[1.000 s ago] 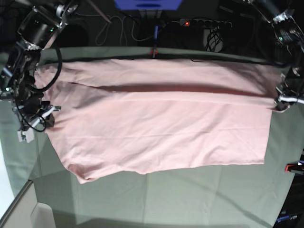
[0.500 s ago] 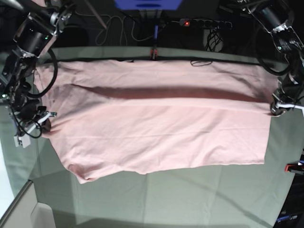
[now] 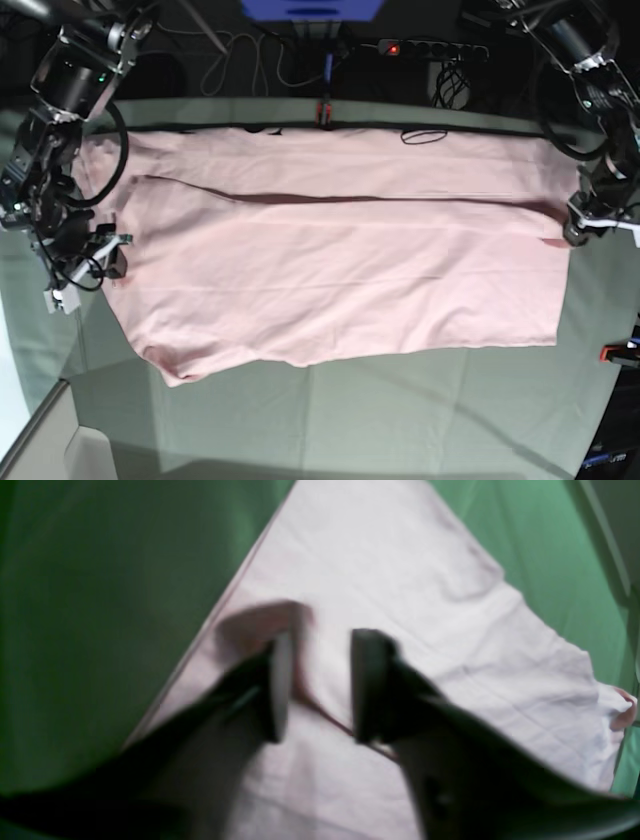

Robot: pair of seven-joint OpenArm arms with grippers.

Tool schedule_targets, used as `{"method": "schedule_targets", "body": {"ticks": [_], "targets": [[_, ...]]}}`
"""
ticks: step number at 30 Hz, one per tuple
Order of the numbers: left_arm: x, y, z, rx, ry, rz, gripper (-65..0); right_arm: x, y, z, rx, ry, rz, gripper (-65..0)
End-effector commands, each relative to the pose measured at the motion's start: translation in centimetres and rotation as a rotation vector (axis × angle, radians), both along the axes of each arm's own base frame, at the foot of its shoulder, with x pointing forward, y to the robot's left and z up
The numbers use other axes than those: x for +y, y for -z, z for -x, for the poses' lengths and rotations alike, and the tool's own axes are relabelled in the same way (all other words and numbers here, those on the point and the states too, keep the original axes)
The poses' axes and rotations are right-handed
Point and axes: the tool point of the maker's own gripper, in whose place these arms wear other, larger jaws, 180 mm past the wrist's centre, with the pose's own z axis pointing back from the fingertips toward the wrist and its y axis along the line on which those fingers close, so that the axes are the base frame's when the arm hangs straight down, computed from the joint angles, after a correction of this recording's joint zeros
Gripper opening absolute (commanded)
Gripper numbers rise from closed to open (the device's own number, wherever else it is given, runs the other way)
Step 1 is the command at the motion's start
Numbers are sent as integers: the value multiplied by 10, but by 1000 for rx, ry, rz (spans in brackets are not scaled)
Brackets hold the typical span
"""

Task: Layout the t-shirt on the table in an organized manner, then fold the t-shirt properly
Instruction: 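Release the shirt edge with both grippers and raise them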

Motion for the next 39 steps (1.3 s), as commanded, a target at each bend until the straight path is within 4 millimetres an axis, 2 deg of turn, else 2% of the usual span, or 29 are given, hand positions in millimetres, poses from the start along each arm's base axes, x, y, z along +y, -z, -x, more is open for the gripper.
{"method": "schedule_targets", "body": {"ticks": [1,3,8,13,16,22,27,31,33,36,39], "targets": [[15,-17,-8,-48,-15,-32,-393,-6,-17,-12,-58,5,7,-415],[17,-13,-8,-41,-19,-22,-336,-5,-18,-12,-61,5,5,-385],[19,-16,-8,-46,-14,-27,-265,-8,-28,-17,-87,7,21,-337],[17,-14,-6,-42,-11,-24,-265,-9,-31,-18,-97,6,28,-335],[16,-8,4,-15,-4,-26,-266,-10,-27,-14,-84,8,30,-335],[18,-5,32,26,6,-77,-266,-31,-9,18,-35,83,26,-333],[18,9,45,67,1,-60,-265,-32,3,35,4,89,24,-336],[18,13,45,74,-3,-48,-265,-30,1,33,-4,86,23,-338],[18,17,46,80,-6,-40,-265,-31,-6,30,-24,82,35,-338],[17,21,46,90,-8,-32,-265,-32,-18,20,-59,79,49,-338],[19,29,48,90,-30,-17,-265,-30,-16,11,-60,83,23,-338]]}}
